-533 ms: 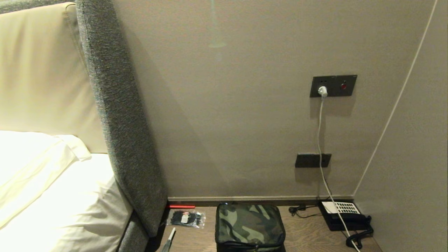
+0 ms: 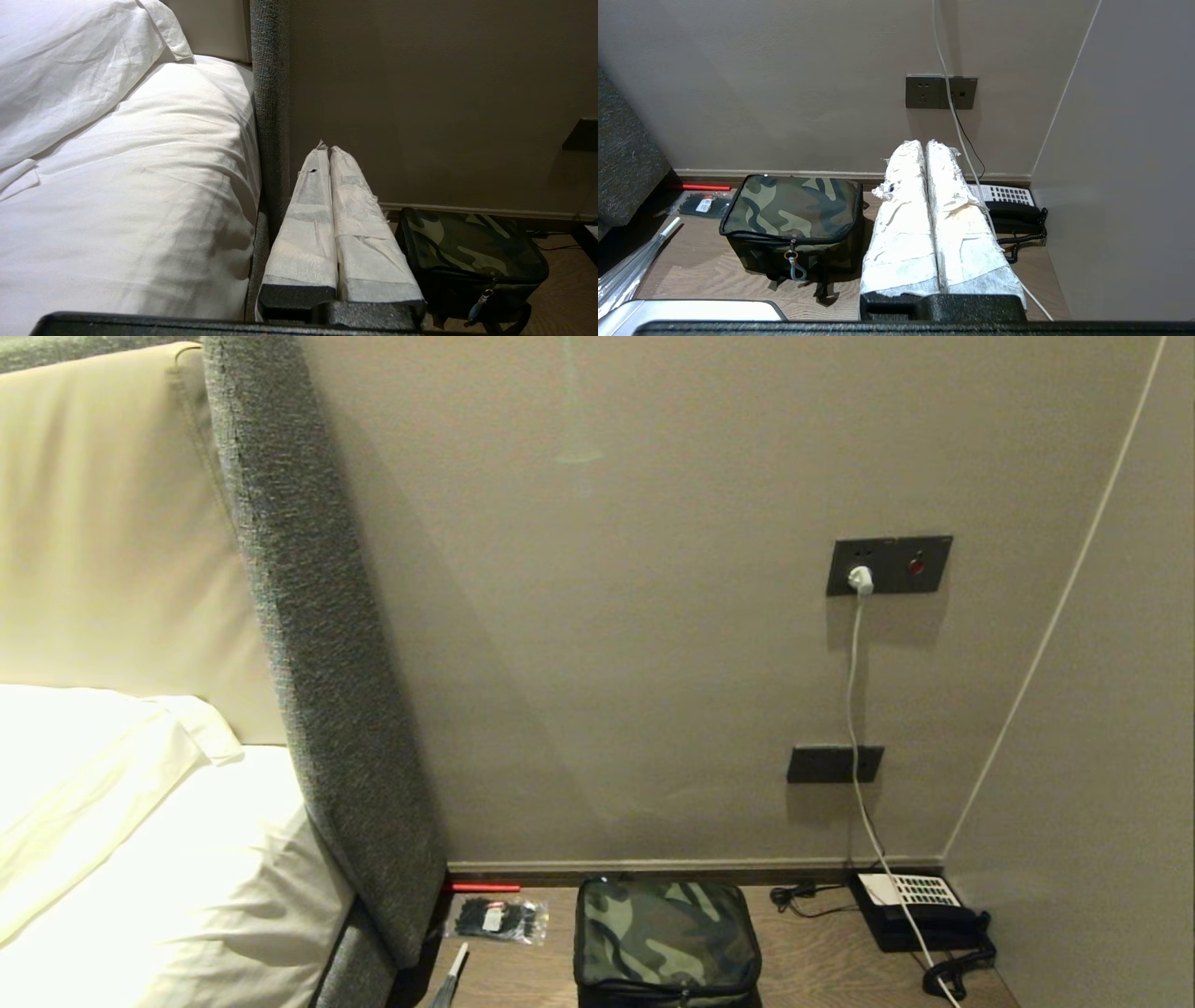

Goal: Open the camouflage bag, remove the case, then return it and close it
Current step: Open the top of the storage box

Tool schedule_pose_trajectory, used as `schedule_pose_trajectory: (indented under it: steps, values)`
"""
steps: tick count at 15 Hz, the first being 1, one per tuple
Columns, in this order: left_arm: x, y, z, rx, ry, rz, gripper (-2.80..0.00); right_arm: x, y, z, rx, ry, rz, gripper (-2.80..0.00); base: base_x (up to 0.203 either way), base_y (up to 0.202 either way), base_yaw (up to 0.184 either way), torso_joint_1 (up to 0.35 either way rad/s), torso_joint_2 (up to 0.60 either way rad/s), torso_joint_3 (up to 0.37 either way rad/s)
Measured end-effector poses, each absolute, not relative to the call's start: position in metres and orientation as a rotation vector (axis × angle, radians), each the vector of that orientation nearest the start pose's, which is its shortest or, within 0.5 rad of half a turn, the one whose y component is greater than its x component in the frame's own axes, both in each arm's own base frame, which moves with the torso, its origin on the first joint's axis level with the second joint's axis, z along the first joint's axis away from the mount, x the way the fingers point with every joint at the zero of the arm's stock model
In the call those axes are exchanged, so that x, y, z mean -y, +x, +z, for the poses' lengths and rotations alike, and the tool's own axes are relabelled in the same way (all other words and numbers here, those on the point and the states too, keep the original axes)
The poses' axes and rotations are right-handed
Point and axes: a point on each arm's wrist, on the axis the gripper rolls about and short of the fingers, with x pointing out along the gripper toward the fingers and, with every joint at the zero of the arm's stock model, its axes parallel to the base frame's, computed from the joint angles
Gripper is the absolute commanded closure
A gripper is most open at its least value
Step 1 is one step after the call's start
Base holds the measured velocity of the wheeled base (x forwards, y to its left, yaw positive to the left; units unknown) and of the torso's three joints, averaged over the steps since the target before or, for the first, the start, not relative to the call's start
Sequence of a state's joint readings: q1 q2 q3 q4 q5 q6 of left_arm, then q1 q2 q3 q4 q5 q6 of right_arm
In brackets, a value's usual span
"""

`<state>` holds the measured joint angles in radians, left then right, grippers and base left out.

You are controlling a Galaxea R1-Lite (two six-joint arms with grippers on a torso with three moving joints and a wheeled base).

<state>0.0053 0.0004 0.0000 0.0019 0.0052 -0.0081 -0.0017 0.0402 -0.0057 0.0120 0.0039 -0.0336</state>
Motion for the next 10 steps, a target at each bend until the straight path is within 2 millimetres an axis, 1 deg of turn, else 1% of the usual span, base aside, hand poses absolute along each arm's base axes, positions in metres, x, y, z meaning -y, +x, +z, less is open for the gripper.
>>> schedule_pose_trajectory:
  steps: [7,10]
  values:
    - [0.0000,-0.0228,0.0753,-0.002,-0.018,0.010,0.00,-0.0001,-0.0202,0.0767,-0.046,-0.033,0.003,0.00,0.000,0.000,0.000,0.000,0.00,-0.004]
    - [0.0000,-0.0228,0.0752,-0.004,-0.020,0.010,0.00,-0.0001,-0.0202,0.0767,-0.047,-0.033,0.003,0.00,0.000,0.000,0.000,0.001,0.00,-0.148]
